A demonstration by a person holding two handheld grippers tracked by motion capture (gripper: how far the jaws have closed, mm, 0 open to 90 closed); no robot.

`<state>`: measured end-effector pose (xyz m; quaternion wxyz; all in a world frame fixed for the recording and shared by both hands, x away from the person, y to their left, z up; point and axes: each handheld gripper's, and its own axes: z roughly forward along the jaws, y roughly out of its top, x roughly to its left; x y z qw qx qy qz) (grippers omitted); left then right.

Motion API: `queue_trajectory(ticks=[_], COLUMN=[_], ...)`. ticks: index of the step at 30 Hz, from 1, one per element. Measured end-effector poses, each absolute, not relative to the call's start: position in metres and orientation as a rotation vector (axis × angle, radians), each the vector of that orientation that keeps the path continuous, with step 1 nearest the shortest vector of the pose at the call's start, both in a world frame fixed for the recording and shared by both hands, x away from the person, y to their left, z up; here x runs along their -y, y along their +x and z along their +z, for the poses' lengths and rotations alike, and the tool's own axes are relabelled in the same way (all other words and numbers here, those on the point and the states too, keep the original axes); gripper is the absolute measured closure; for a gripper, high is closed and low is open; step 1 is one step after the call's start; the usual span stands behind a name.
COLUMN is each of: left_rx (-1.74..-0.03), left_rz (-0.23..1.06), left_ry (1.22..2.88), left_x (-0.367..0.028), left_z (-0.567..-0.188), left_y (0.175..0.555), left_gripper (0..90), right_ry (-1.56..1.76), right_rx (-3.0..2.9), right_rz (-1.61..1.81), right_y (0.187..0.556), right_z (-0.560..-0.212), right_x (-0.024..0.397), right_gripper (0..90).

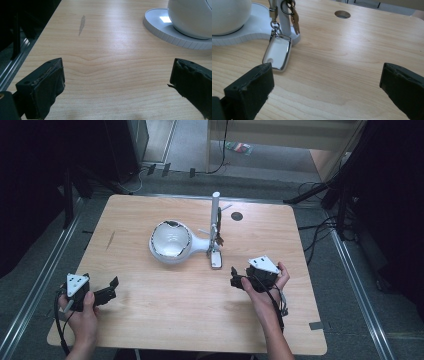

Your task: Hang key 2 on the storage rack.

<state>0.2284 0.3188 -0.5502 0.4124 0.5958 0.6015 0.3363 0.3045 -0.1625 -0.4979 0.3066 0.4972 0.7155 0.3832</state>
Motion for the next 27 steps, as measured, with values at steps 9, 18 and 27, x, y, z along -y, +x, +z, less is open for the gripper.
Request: queue_trajectory(ticks=[9,18,27], left_rx=[-1.515,-1.514,-1.514], left_rz=[0.845,0.847,0.847], left_ry=[1.502,1.501,1.501], left_x=[-0.319,-0.318,-0.319], left_z=[-0.55,-0.55,-0.55], left_y=[0.228,0.228,0.228], left_gripper=[0.0,0.0,0.0], right_ry=[1.33,1.355,1.37], right_rx=[-1.891,-1.876,-1.86], right_rz=[0.992,0.98,0.985], right_y=[0.295,0.288,0.281], right_z=[-0.504,-0.507,-0.509], right_x=[0.184,0.201,0.217], right_gripper=[0.0,0.0,0.0])
